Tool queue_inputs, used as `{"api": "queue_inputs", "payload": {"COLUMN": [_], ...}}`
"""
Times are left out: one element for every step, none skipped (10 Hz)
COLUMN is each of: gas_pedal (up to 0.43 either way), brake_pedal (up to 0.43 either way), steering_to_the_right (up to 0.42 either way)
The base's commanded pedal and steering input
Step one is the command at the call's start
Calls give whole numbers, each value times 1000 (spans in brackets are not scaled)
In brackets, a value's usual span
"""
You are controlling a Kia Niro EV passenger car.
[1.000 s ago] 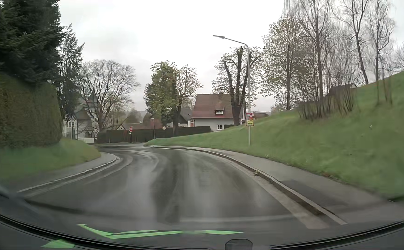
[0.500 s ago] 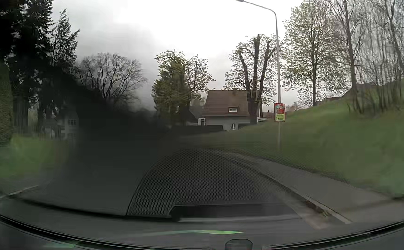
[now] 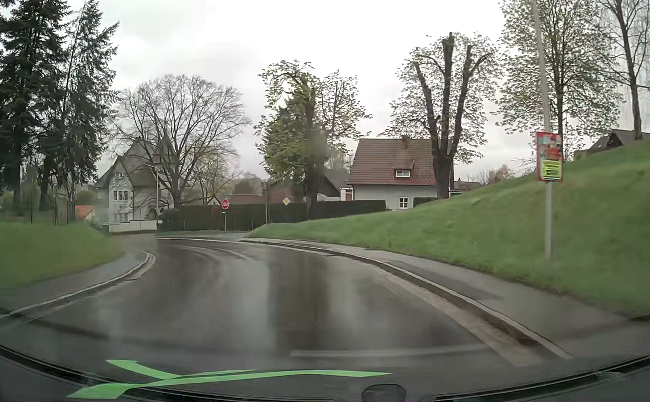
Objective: Follow the waypoints while adhering to traffic rules and regulations
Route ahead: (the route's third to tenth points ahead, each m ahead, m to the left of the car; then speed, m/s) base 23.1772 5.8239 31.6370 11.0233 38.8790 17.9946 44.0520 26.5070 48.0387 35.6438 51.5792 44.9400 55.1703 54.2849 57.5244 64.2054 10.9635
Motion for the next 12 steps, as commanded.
{"api": "queue_inputs", "payload": {"gas_pedal": [0,0,0,0,0,0,0,0,0,0,0,0], "brake_pedal": [146,146,146,146,146,140,128,116,110,110,110,110], "steering_to_the_right": [-57,-64,-70,-75,-78,-79,-79,-82,-84,-88,-90,-92]}}
